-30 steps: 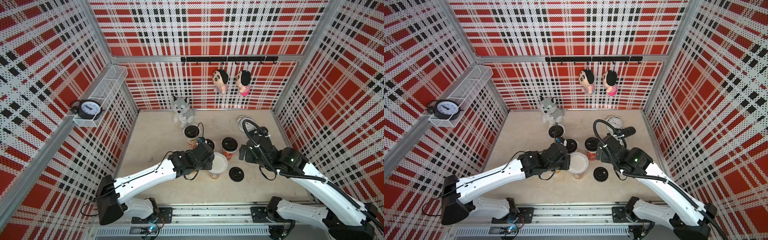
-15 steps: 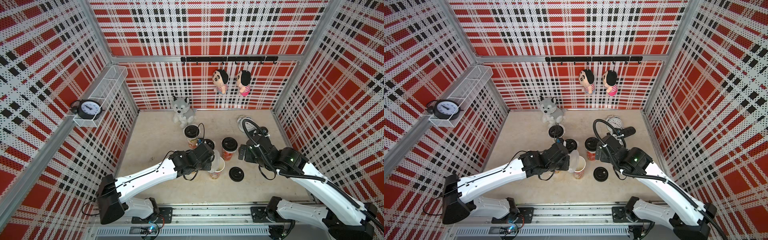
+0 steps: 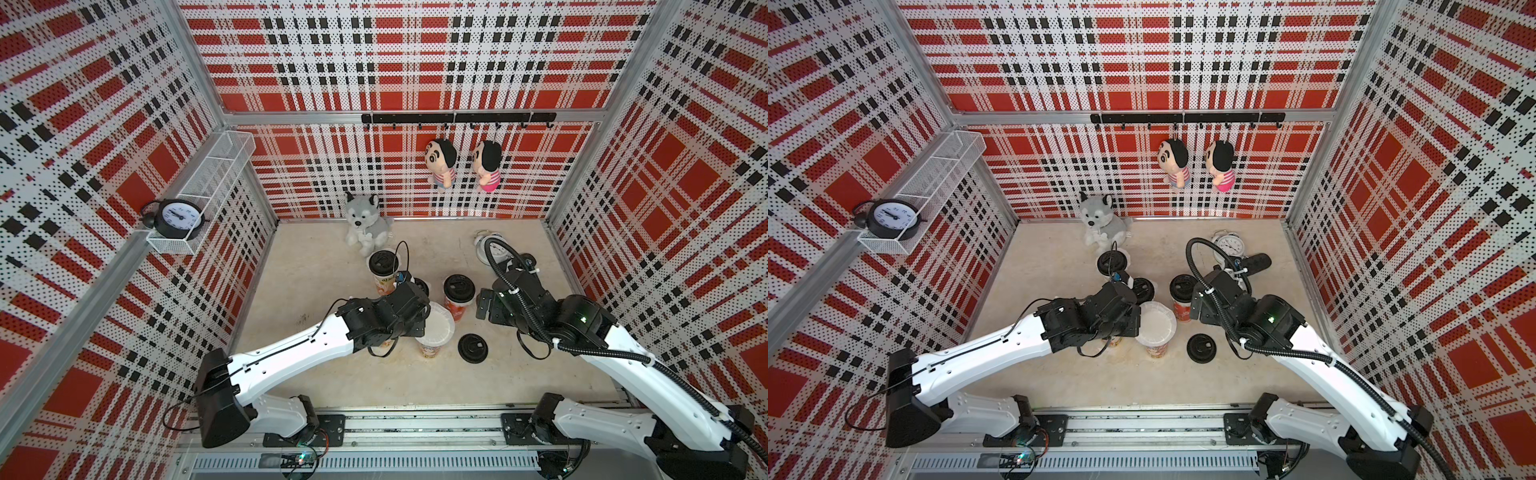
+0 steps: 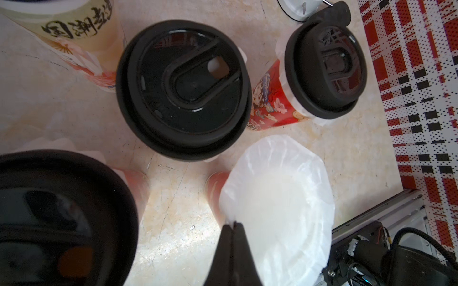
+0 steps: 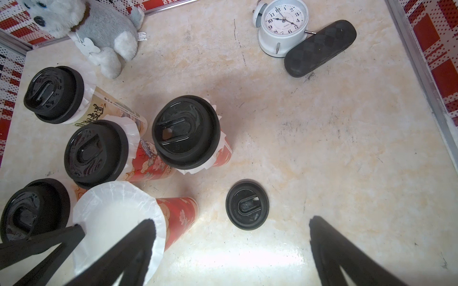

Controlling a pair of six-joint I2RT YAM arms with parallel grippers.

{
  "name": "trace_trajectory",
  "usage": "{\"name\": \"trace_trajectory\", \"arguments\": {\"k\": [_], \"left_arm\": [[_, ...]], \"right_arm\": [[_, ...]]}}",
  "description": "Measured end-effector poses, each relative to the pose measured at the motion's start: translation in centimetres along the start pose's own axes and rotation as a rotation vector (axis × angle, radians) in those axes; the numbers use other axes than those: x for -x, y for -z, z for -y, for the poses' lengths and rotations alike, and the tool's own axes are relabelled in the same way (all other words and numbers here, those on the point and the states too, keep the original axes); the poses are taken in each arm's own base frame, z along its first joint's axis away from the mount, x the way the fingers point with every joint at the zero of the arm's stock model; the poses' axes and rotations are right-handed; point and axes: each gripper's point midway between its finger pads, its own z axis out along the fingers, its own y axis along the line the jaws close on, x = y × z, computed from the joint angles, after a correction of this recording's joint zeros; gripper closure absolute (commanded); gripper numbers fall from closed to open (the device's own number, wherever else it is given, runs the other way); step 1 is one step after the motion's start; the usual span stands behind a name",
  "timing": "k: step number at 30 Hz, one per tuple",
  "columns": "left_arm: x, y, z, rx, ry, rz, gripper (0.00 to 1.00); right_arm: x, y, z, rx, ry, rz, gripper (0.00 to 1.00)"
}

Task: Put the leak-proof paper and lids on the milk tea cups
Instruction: Place the leak-proof paper at the cup.

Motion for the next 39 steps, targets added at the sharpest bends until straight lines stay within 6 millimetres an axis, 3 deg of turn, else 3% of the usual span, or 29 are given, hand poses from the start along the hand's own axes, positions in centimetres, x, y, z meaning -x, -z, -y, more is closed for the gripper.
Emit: {"name": "trace_trajectory", "arguments": {"k": [14,22,29,39], "left_arm": [[-0.2,-0.3,0.0,0.006,-0.006,-0.009,0.96],[-0.2,-0.3,0.0,0.004,-0.009,-0.012,0.83],[-0.2,-0.3,0.0,0.004,-0.009,-0.012,0.77],[0.0,0.1,-0.1,0.016,-0.019,-0.008,0.52]], "right_arm": [[-0.1,-0.2,0.0,-0.004,0.004,-0.005,0.00],[-0.2,-0.2,0.0,-0.005,0.004,-0.006,0.00],[-0.3,-0.3,0.1,-0.008,0.007,-0.009,0.00],[-2.0,-1.5,1.2,-0.048,0.011,-0.043,0.00]]}}
